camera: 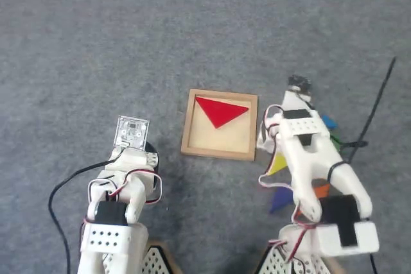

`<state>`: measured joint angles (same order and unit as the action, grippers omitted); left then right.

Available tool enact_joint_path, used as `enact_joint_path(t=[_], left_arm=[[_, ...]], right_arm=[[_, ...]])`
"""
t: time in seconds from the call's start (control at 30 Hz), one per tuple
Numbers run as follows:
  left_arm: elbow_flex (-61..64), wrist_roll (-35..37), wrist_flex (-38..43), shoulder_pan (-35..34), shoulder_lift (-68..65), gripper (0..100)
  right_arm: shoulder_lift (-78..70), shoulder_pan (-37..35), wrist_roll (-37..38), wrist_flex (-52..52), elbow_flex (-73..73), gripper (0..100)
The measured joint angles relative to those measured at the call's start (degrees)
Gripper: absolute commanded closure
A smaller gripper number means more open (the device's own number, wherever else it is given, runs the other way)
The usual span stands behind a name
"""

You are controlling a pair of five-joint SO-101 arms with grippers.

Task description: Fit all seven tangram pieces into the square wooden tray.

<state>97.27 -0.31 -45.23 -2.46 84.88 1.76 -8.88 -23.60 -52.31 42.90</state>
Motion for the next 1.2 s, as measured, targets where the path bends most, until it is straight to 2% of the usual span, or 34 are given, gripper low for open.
enact_joint_path(t=[0.1,0.3,0.43,0.73,0.9,1.03,1.2], left_arm=[[0.0,0.0,0.0,0.0,0.0,98],[0.0,0.0,0.0,0.0,0.0,98],[0.0,0.0,0.0,0.0,0.0,98],[0.0,0.0,0.0,0.0,0.0,98],[0.0,0.0,0.0,0.0,0.0,98],[0.0,0.0,0.0,0.0,0.0,98],[0.0,0.0,0.0,0.0,0.0,98]], right_arm=[[0.1,1.1,-0.1,0.1,0.1,73.6],[0.9,2.3,1.7,-0.2,0.8,89.6],[1.0,2.5,3.8,-0.3,0.6,91.9],[0.5,5.4,4.2,-0.3,0.3,90.6],[2.6,5.6,9.4,-3.8,-0.1,75.1],[7.0,5.4,10.7,-6.1,-0.1,73.1],[8.8,5.4,22.1,-6.6,-0.1,73.1]])
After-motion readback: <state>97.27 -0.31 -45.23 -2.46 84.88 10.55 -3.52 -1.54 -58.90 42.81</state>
